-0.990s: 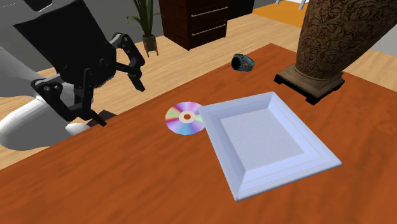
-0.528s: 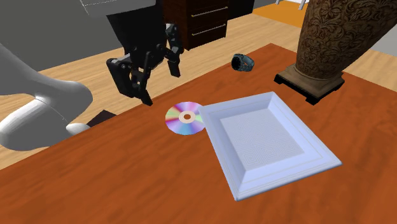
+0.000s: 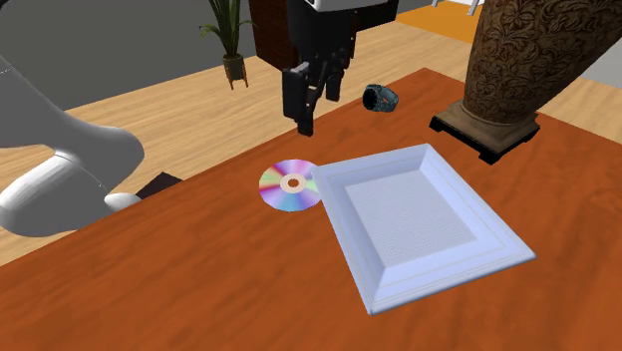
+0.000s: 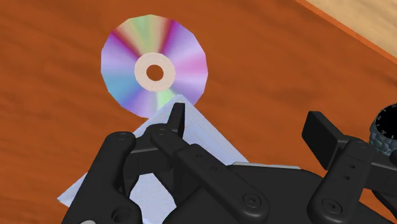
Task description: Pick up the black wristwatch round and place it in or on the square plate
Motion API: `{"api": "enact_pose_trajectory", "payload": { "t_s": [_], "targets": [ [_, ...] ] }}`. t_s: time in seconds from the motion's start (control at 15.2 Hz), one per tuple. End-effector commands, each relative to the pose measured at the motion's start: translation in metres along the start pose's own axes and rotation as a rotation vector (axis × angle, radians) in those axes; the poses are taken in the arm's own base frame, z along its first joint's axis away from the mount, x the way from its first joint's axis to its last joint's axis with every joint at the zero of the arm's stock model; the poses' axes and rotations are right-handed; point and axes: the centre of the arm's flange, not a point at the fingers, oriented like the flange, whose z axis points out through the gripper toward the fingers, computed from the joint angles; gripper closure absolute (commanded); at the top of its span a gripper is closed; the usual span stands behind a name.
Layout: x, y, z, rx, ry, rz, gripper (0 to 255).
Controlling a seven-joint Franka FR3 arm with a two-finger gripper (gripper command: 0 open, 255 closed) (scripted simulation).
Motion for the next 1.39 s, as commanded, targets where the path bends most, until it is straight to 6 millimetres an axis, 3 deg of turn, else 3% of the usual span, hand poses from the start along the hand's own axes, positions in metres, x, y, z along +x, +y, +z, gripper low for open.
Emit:
{"api": "enact_pose_trajectory", "payload": {
  "t_s": [0.0,0.86,1.32],
  "targets": [
    [0.013,-0.024,0.006,-0.006,-0.020,-0.013,0],
    [0.087,-0.189,0.044,-0.049,-0.143,-0.101,0],
    [0.081,-0.187,0.081,-0.049,-0.143,-0.101,0]
  ]
}}
